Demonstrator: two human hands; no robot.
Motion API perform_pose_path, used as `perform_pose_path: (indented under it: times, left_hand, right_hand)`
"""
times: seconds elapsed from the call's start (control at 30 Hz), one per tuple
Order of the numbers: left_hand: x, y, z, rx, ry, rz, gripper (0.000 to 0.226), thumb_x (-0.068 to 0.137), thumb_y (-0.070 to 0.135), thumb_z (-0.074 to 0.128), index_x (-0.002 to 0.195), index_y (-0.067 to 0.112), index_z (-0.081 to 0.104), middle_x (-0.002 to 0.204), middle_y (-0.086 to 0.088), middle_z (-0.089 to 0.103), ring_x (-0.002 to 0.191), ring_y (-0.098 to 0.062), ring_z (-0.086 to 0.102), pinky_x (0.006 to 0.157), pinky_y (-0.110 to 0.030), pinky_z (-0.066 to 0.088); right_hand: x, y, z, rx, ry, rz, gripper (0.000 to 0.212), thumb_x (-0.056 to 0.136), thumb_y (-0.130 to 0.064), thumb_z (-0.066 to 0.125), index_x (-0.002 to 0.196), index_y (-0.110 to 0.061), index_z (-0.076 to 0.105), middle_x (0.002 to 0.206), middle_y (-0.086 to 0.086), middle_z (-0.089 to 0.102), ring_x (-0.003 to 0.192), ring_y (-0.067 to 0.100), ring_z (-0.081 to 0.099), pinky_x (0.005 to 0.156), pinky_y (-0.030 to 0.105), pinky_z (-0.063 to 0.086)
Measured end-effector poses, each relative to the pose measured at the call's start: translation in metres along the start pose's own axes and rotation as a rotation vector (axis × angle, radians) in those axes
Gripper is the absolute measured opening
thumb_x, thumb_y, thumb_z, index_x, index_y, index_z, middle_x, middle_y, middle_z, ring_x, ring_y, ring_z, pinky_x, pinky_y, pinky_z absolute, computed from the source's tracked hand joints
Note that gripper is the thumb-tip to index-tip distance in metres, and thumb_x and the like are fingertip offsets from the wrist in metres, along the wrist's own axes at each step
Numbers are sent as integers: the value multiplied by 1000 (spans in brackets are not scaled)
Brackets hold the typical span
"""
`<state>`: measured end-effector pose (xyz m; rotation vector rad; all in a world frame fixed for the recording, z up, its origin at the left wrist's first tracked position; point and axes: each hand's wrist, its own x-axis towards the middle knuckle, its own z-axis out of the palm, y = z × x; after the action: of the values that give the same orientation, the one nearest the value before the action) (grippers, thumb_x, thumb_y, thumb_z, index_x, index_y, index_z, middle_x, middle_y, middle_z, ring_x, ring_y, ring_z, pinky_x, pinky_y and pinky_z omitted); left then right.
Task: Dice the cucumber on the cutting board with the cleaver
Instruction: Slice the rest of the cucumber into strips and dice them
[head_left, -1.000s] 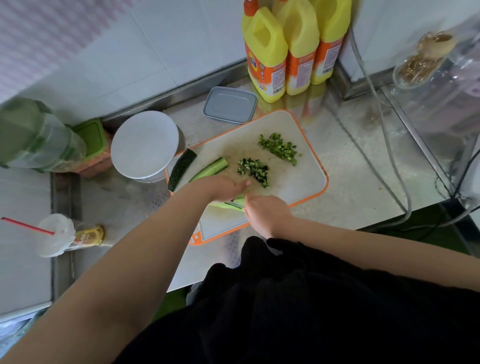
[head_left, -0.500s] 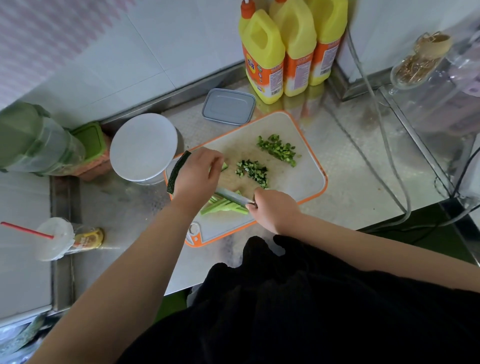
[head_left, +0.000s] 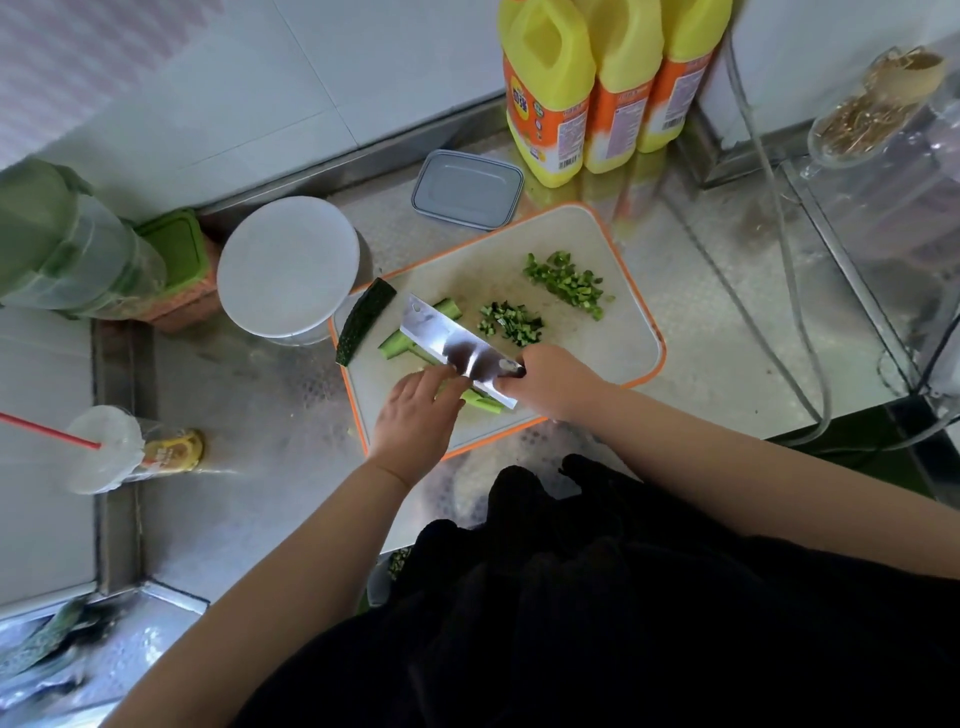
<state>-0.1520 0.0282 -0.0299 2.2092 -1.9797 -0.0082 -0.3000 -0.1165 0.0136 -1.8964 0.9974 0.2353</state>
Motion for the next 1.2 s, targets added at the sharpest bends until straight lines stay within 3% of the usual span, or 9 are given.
perform_pose_path:
  times: [0.13, 0.23, 0.4, 0.47, 0.57, 0.67, 0.77, 0.97, 1.2]
  left_hand:
    - [4, 5, 2, -87, -111, -78, 31, 79, 13, 76, 108, 13, 67, 105, -5, 67, 90, -30, 66, 80, -39, 53]
    - [8, 1, 2, -109, -84, -129, 29, 80, 21, 77, 106, 12, 67, 105, -7, 65, 95, -31, 62, 82, -41, 51]
    - [4, -11, 4, -22, 131, 105, 21, 89, 29, 58, 95, 12, 69, 96, -5, 66, 90, -23, 56, 80, -34, 45]
    - [1, -12, 5, 44, 80, 132, 26, 84, 29, 66, 103, 12, 67, 100, -7, 65, 91, -26, 59, 84, -35, 44]
    - [5, -14, 6, 98, -181, -21, 55, 69, 33, 83, 113, 7, 62, 109, -13, 64, 97, -36, 62, 86, -42, 52]
    - [16, -18, 6, 47, -337, -50, 59, 75, 37, 80, 121, 5, 61, 116, -17, 62, 105, -40, 60, 90, -47, 50]
    - [26, -25, 5, -37, -353, -9, 55, 80, 37, 75, 125, 10, 61, 119, -14, 59, 110, -37, 56, 94, -46, 46]
    - [35, -31, 8, 7, -364, 83, 45, 84, 39, 69, 119, 11, 62, 112, -9, 60, 97, -32, 57, 82, -39, 49]
    - [22, -6, 7, -28, -432, -233, 42, 96, 44, 49, 129, 18, 51, 119, -2, 52, 104, -24, 53, 72, -34, 44]
  right_hand:
    - [6, 0, -12, -154, 38, -74, 44, 90, -33, 51, 58, -13, 29, 55, 2, 31, 50, 17, 30, 48, 28, 23]
    - [1, 4, -22, -387, 79, -130, 37, 94, -39, 49, 68, -18, 34, 62, -2, 41, 53, 15, 39, 48, 29, 29]
    - [-19, 18, -13, -565, 237, -260, 34, 95, -47, 44, 92, -13, 42, 58, -7, 44, 47, 17, 46, 44, 27, 34]
    - [-22, 24, -6, -595, 245, -244, 35, 95, -47, 42, 99, -12, 45, 65, -5, 51, 50, 18, 50, 45, 27, 38]
    - [-27, 28, 0, -569, 257, -202, 34, 95, -44, 42, 105, -11, 46, 74, -2, 55, 56, 20, 49, 49, 28, 36]
    - [-31, 31, 2, -535, 292, -188, 34, 95, -43, 42, 106, -11, 47, 78, 0, 61, 57, 20, 51, 49, 28, 35]
    - [-30, 35, -3, -439, 336, -154, 33, 95, -41, 45, 107, -11, 48, 77, -1, 61, 62, 23, 60, 50, 28, 36]
    - [-29, 36, -12, -270, 359, -55, 32, 96, -42, 45, 104, -11, 48, 73, -3, 61, 63, 20, 61, 55, 33, 48]
    - [-24, 34, -6, -210, 329, -34, 31, 96, -42, 46, 103, -12, 48, 69, -6, 54, 61, 18, 57, 54, 30, 44]
